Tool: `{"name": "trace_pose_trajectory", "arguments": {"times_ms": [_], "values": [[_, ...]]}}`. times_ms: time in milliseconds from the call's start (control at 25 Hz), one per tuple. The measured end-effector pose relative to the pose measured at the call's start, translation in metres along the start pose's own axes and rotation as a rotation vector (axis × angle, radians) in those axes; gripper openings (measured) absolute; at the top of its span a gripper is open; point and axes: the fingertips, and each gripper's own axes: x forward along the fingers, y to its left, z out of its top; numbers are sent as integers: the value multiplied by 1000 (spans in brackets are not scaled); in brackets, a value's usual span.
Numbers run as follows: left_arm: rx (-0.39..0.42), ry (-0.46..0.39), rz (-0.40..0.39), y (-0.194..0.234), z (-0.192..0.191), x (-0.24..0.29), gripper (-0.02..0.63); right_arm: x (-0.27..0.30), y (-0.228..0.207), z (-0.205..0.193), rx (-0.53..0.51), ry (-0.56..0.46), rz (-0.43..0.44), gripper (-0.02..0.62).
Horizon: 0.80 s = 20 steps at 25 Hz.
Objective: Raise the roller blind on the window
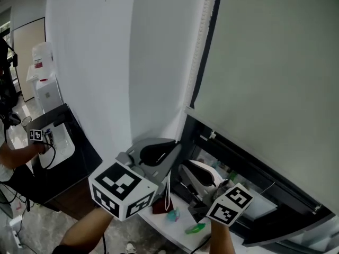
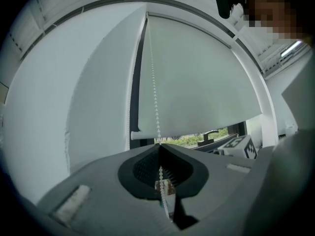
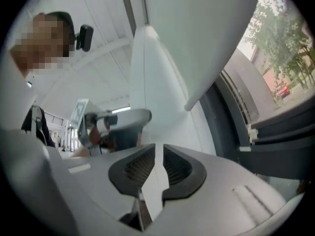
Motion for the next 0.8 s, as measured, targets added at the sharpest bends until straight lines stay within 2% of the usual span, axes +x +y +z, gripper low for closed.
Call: {"name": "trace_pose_trajectory", "arguments": {"times_ms": [160, 360, 600, 800], "values": [[-11, 45, -9, -1, -28, 0, 8, -1, -2, 50, -27, -97, -1, 46], [-15, 92, -3, -5, -53, 2, 8, 17, 17, 88, -125, -116, 37, 56], [-8, 172, 3, -4, -86, 5, 8, 46, 30, 103, -203, -68, 80, 75], [-23, 195, 9, -3, -104, 3, 9, 55, 33, 103, -211, -65, 93, 72]]}}
